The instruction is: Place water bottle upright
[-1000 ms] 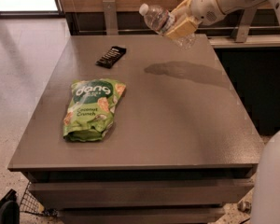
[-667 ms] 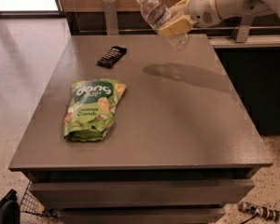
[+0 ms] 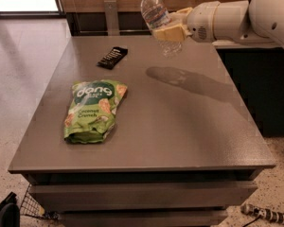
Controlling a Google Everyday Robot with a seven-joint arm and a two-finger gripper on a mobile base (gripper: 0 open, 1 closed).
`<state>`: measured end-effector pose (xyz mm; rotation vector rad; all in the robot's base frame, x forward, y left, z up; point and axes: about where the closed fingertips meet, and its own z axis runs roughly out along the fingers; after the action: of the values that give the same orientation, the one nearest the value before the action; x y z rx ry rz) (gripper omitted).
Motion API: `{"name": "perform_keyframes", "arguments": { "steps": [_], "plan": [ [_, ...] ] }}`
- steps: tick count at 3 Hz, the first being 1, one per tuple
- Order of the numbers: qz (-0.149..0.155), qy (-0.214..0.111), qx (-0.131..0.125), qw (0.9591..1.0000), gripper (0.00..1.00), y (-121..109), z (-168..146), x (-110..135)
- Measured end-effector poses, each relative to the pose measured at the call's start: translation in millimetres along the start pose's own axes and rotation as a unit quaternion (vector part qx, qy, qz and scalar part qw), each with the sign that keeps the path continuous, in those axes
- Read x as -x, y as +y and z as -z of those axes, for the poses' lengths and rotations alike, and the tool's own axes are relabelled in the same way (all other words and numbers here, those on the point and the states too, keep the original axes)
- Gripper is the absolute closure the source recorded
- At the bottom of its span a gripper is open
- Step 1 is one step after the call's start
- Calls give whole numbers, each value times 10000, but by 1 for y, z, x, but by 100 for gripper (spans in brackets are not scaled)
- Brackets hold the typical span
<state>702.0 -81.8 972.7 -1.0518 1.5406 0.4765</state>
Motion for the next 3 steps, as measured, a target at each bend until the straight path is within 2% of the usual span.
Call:
{"name": "perform_keyframes", "arguments": {
  "steps": [1,2,3],
  "plan": [
    [-360,-609,-424,9966,100,-5,2,-18],
    [-649,-988,-708,9905,100,-16,8,-40],
    [-796,-1134,-796,9872,100,-25,9,-53]
  ]
}}
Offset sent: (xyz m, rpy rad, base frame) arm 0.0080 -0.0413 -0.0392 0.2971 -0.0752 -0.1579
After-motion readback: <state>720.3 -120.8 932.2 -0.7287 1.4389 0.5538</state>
